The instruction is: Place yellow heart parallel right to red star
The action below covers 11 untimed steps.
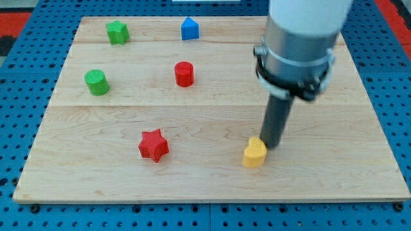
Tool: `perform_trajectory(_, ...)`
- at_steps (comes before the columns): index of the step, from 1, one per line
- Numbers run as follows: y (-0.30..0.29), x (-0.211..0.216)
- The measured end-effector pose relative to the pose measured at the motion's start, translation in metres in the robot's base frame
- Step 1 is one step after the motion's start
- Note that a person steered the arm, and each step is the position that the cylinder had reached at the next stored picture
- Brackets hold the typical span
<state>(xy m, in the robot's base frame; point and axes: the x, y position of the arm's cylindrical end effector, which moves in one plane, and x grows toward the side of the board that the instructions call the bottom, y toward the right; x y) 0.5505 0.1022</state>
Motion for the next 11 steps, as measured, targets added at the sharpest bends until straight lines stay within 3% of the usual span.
perform_trajectory(1,0.026,0.025)
perform_trajectory(2,-0.018,0.037)
perform_trajectory(3,-0.016,-0.019)
perform_trajectory(4,-0.045,-0.018)
perform_trajectory(5,0.003,0.020)
perform_trajectory(6,-0.051,0.016)
perform_trajectory(7,-0.026,-0.050)
perform_trajectory(8,-0.006,-0.005)
perform_trajectory(9,-0.032,0.058)
perform_trajectory(10,-0.042,-0.009)
perform_trajectory(11,-0.088,-0.038)
